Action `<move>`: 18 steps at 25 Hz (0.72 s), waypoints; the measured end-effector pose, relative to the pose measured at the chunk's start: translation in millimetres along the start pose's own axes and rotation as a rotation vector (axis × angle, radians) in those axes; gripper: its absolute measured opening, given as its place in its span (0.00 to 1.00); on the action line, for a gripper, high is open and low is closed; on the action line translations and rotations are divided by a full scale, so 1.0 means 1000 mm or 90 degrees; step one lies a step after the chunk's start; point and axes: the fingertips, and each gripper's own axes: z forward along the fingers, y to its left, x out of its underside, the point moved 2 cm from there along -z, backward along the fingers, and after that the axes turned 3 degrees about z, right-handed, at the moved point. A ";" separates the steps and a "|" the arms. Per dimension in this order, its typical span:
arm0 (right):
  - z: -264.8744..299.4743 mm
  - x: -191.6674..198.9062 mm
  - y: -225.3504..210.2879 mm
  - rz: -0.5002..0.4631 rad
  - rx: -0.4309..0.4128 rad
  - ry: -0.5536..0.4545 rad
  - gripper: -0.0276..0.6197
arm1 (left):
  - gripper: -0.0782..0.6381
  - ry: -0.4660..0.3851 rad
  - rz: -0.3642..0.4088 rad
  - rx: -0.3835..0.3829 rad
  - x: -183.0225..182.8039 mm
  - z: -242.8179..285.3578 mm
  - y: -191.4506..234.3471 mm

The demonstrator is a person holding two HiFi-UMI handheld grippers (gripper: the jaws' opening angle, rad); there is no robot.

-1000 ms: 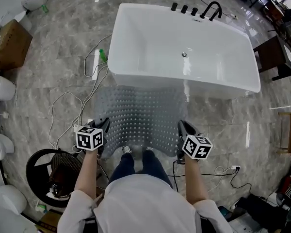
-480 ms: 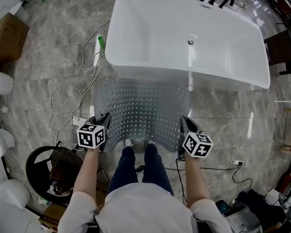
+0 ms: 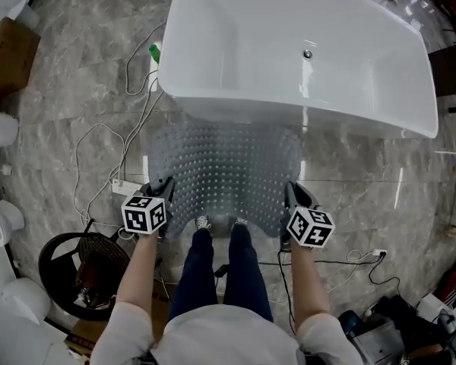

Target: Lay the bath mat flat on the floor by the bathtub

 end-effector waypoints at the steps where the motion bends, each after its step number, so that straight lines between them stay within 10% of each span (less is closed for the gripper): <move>1: 0.006 0.002 -0.003 0.001 0.002 0.001 0.10 | 0.17 0.002 -0.002 -0.002 0.003 0.005 0.004; 18: 0.116 0.054 -0.054 0.000 0.029 0.036 0.10 | 0.17 0.028 -0.031 -0.024 0.046 0.120 0.055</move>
